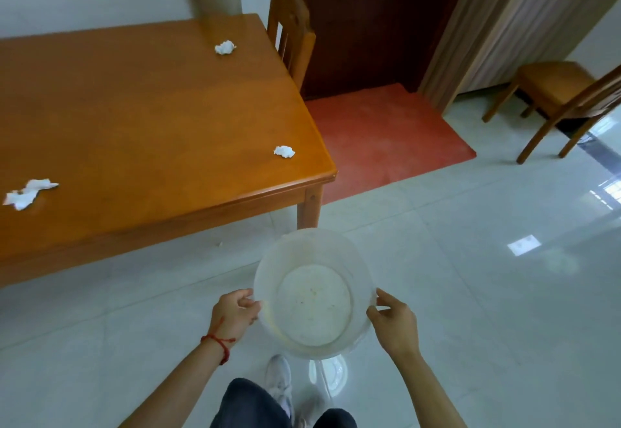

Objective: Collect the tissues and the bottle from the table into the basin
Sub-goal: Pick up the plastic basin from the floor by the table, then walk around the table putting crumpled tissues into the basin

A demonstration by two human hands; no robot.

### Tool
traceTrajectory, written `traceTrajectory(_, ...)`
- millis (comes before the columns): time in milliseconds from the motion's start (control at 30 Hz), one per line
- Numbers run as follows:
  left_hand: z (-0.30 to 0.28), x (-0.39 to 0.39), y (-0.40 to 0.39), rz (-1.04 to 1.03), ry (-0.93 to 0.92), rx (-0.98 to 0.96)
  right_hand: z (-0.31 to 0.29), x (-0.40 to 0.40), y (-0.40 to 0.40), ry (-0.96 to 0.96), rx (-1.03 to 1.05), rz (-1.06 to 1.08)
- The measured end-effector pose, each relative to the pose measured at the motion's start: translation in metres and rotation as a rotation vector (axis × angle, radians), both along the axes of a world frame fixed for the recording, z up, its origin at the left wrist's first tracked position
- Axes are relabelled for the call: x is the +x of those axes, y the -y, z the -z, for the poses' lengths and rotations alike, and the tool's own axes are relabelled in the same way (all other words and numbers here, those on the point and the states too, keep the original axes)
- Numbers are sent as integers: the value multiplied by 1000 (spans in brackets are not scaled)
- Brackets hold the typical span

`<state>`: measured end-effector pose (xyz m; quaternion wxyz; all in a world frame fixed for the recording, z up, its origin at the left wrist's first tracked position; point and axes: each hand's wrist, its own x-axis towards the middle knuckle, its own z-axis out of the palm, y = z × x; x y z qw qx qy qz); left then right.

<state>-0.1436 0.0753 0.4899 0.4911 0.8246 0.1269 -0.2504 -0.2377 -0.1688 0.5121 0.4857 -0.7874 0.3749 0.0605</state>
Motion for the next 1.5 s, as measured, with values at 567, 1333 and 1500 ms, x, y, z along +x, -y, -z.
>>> traceTrajectory(567,13,46,-18,-93,-52,-12,3,88,2,-71,-51,-198)
traceTrajectory(1333,31,53,75,-627,-74,-111,27,200,109,-120,-72,-686)
traceTrajectory(1500,31,56,76,-686,-70,-122,3,243,101,92,-130,-448)
